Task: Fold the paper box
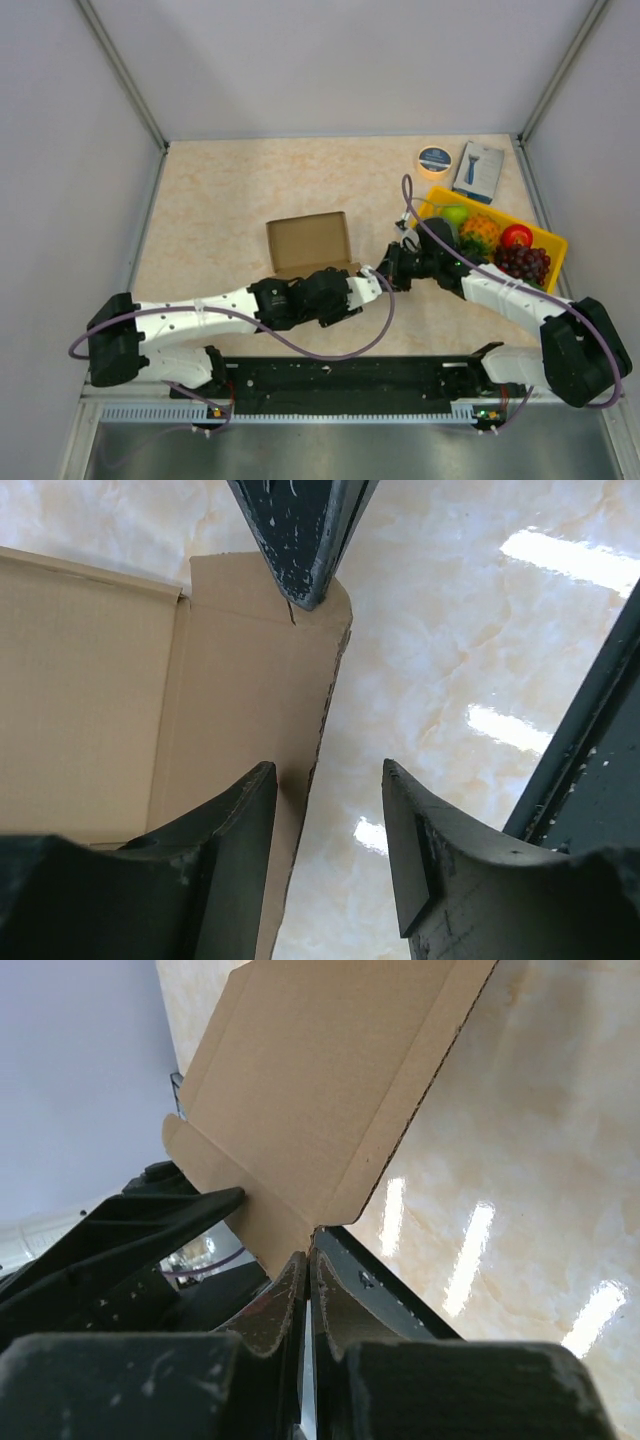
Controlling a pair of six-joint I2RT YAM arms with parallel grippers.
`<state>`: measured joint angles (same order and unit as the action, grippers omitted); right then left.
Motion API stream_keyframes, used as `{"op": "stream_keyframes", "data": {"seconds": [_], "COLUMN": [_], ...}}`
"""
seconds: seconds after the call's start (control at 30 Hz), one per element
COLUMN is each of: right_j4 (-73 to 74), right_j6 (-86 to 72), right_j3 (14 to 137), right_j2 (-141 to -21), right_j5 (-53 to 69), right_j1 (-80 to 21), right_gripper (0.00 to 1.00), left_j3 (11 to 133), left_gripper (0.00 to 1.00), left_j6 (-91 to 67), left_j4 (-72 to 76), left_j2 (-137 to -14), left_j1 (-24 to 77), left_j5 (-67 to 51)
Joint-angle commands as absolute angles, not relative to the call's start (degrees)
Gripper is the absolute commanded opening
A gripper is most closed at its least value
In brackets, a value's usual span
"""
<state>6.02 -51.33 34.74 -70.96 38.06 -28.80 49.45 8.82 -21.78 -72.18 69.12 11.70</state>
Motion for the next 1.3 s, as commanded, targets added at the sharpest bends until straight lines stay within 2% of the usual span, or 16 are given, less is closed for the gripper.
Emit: {"op": "stream_keyframes", "data": {"seconds": [0.0, 0.1, 0.13, 0.17, 0.27, 0.33, 0.37, 0.4, 0.5, 0.6, 0.73, 0.87, 1.0, 1.17, 1.27], "right_j4": [5.27, 5.36, 5.36, 5.36, 5.27, 5.27, 5.27, 5.27, 5.80, 9.83, 19.58, 25.39, 28.74, 31.37, 31.99], "right_j6": [-52.20, -52.12, -52.12, -52.03, -51.59, -50.89, -50.54, -49.49, -46.95, -42.82, -34.99, -30.15, -26.90, -24.52, -23.03], "right_j3": [38.14, 38.50, 38.50, 38.67, 39.11, 39.64, 40.07, 40.34, 41.48, 44.20, 50.18, 53.17, 54.05, 53.35, 53.44], "right_j2": [-70.66, -70.40, -70.23, -70.14, -69.79, -70.05, -69.87, -69.87, -67.77, -63.64, -61.61, -60.21, -58.02, -56.78, -57.04], "right_j5": [40.34, 40.95, 41.04, 41.04, 41.57, 42.71, 43.24, 44.63, 47.01, 46.59, 42.11, 37.19, 34.11, 32.35, 30.51], "right_j1": [-27.86, -27.86, -27.69, -27.34, -26.20, -25.67, -25.06, -23.57, -18.31, -12.86, -12.30, -12.30, -12.30, -13.71, -17.22], "right_gripper": [0.00, 0.00, 0.00, 0.00, 0.00, 0.00, 0.04, 0.22, 0.56, 0.65, 0.66, 0.66, 0.66, 0.65, 0.65], "left_j3": [53.17, 54.58, 54.93, 55.80, 56.77, 57.30, 57.57, 57.74, 60.81, 67.57, 79.68, 86.83, 88.42, 88.42, 85.88], "left_gripper": [0.52, 0.47, 0.43, 0.34, 0.20, 0.14, 0.11, 0.10, 0.06, 0.00, 0.00, 0.00, 0.00, 0.00, 0.00], "left_j6": [10.81, 9.76, 9.49, 8.88, 6.95, 5.63, 4.49, 4.05, 2.20, -2.17, -10.44, -24.20, -38.47, -59.95, -70.38], "left_j4": [-23.73, -23.47, -23.64, -23.82, -23.99, -23.99, -24.86, -24.96, -29.16, -36.87, -46.30, -51.58, -52.47, -57.89, -59.33], "left_j2": [-74.70, -77.60, -79.00, -79.62, -80.16, -79.20, -78.75, -78.23, -77.34, -78.57, -80.94, -80.95, -78.93, -79.01, -80.15], "left_j1": [69.35, 69.43, 69.35, 69.35, 68.56, 67.68, 66.72, 66.27, 64.87, 63.81, 61.88, 57.15, 49.58, 43.87, 39.83], "left_j5": [15.55, 21.61, 23.01, 26.25, 29.53, 30.06, 29.80, 29.01, 25.15, 22.60, 18.73, 16.10, 7.05, 5.89, 1.33]}}
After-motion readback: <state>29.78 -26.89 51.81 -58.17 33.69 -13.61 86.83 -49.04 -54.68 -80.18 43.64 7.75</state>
